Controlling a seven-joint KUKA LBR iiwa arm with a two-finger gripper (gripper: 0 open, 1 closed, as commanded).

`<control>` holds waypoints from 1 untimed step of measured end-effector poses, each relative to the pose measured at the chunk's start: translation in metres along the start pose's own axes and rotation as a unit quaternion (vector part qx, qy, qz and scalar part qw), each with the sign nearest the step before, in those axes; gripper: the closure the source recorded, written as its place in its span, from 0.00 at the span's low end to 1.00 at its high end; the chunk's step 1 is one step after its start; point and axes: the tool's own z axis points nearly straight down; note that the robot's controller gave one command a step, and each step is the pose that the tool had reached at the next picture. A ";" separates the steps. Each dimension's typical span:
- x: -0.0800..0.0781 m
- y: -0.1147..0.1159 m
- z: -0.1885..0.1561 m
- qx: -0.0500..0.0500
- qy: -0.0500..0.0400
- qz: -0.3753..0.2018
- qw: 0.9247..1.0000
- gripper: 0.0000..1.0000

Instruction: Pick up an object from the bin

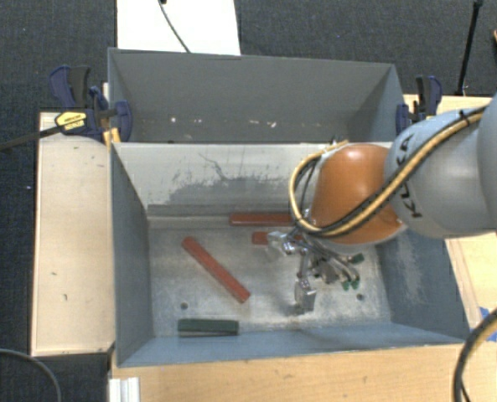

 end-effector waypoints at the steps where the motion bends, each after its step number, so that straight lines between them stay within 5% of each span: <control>1: -0.082 0.115 0.002 -0.002 -0.006 -0.056 0.998 0.00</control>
Offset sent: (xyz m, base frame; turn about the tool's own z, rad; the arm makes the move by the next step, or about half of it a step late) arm 0.0465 0.1277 -0.0038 -0.1045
